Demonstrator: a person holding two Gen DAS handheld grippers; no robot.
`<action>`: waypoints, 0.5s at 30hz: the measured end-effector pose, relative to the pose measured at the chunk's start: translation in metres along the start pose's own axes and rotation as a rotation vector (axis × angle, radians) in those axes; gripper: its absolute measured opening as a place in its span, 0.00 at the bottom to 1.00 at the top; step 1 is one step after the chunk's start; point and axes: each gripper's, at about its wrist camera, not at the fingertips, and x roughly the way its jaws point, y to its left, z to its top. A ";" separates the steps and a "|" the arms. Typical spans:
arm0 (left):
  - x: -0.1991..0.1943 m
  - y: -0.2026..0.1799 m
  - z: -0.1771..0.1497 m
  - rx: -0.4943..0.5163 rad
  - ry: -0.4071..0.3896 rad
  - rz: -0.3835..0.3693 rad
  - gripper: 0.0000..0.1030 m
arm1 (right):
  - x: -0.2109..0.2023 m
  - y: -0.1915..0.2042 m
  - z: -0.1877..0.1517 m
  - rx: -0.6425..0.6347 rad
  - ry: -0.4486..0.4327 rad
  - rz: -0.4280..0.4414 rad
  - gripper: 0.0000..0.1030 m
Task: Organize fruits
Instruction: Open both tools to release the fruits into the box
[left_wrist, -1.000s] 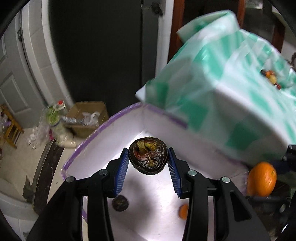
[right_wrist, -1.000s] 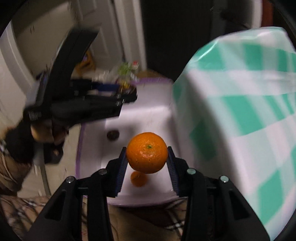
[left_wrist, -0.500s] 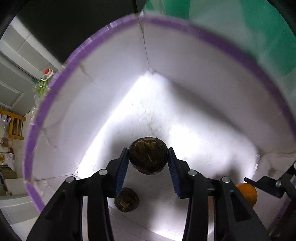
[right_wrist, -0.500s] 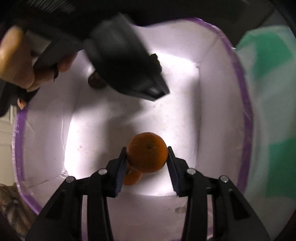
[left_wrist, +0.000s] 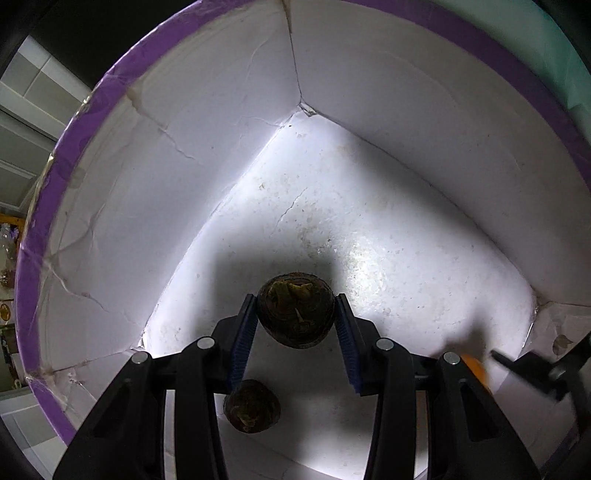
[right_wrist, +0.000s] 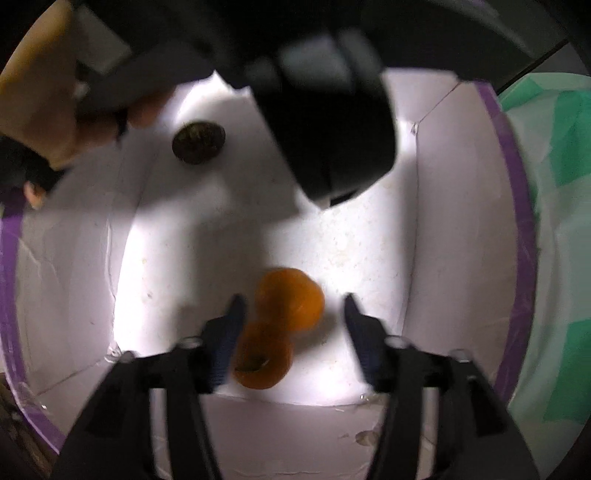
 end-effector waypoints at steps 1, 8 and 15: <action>-0.001 0.004 0.001 -0.005 -0.006 -0.002 0.47 | -0.004 -0.001 -0.001 0.004 -0.015 0.002 0.72; -0.033 0.014 -0.001 -0.062 -0.086 -0.012 0.72 | -0.038 0.003 -0.015 0.010 -0.102 -0.007 0.72; -0.107 0.019 -0.026 -0.124 -0.261 0.015 0.81 | -0.130 -0.006 -0.038 0.035 -0.330 -0.014 0.72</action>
